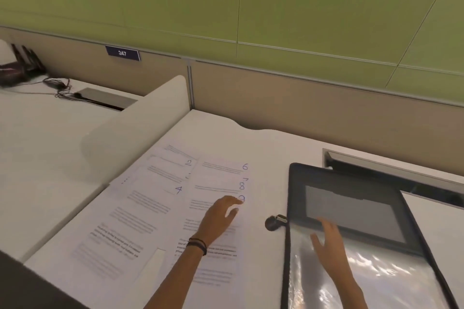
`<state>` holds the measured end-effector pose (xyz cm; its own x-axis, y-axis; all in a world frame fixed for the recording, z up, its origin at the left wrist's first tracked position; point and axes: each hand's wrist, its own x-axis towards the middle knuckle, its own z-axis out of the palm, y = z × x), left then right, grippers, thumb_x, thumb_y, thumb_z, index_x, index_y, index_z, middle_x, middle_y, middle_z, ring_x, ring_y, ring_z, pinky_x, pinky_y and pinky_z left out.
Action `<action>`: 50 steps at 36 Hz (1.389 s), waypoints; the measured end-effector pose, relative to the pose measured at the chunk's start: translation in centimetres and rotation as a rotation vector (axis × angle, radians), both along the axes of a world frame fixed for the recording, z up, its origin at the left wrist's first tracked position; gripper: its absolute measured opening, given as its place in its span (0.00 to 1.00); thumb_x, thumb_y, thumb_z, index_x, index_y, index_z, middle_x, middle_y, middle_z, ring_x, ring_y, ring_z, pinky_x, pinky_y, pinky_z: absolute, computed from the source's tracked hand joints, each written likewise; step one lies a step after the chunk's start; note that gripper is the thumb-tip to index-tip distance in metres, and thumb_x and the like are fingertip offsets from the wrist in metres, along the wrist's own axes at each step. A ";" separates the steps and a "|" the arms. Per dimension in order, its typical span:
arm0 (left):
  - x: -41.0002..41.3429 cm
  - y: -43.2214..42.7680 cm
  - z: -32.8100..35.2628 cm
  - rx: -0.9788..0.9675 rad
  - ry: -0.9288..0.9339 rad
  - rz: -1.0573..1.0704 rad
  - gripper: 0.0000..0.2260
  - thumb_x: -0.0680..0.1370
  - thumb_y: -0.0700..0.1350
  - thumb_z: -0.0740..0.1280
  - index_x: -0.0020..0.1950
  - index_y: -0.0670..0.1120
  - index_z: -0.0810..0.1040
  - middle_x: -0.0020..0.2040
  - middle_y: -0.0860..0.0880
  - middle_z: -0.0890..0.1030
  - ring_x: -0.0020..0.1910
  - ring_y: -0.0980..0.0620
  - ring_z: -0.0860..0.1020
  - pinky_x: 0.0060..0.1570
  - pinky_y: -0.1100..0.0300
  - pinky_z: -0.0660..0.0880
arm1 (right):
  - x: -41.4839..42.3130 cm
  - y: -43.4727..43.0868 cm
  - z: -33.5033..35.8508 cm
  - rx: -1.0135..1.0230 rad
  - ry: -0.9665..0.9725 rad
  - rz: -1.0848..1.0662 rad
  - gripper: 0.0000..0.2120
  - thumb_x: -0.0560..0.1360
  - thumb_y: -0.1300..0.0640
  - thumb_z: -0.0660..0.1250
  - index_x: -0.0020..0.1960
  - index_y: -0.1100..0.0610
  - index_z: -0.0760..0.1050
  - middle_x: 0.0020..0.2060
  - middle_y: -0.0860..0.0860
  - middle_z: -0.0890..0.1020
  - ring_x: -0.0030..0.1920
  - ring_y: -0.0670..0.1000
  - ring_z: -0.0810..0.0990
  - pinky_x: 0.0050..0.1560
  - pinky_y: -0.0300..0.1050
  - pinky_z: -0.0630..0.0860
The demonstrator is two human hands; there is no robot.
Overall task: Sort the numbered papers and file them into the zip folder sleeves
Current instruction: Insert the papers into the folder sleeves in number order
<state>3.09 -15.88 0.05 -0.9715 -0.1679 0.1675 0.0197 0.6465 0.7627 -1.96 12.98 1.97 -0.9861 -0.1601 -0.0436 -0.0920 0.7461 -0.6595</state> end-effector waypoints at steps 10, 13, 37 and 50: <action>3.3 -17.7 -1.7 -0.035 0.039 0.513 0.12 0.77 0.37 0.65 0.61 0.41 0.77 0.60 0.43 0.76 0.60 0.45 0.74 0.63 0.52 0.70 | 0.6 -15.7 -1.3 -0.030 0.069 0.417 0.25 0.78 0.41 0.55 0.71 0.52 0.64 0.71 0.50 0.64 0.71 0.50 0.62 0.70 0.41 0.58; 3.6 -21.9 -2.2 -0.060 0.010 0.574 0.13 0.77 0.37 0.66 0.62 0.39 0.76 0.63 0.40 0.74 0.63 0.41 0.72 0.65 0.47 0.68 | 0.3 -19.9 -2.3 -0.027 0.121 0.529 0.40 0.70 0.26 0.38 0.71 0.49 0.63 0.71 0.42 0.60 0.70 0.42 0.58 0.69 0.31 0.50; -2.6 -30.5 -4.5 -0.307 -0.273 0.265 0.26 0.81 0.50 0.59 0.77 0.47 0.56 0.78 0.46 0.50 0.77 0.48 0.48 0.73 0.51 0.42 | -10.8 -30.7 -5.1 0.420 -0.070 0.332 0.30 0.81 0.44 0.46 0.77 0.57 0.41 0.77 0.54 0.44 0.76 0.51 0.43 0.73 0.57 0.42; -12.2 -32.2 -2.5 -0.281 -0.227 0.362 0.23 0.79 0.47 0.64 0.71 0.39 0.67 0.70 0.40 0.68 0.69 0.42 0.64 0.67 0.51 0.63 | -11.6 -28.1 -6.8 0.506 -0.032 0.238 0.44 0.68 0.31 0.25 0.77 0.55 0.41 0.77 0.50 0.44 0.76 0.47 0.45 0.73 0.53 0.44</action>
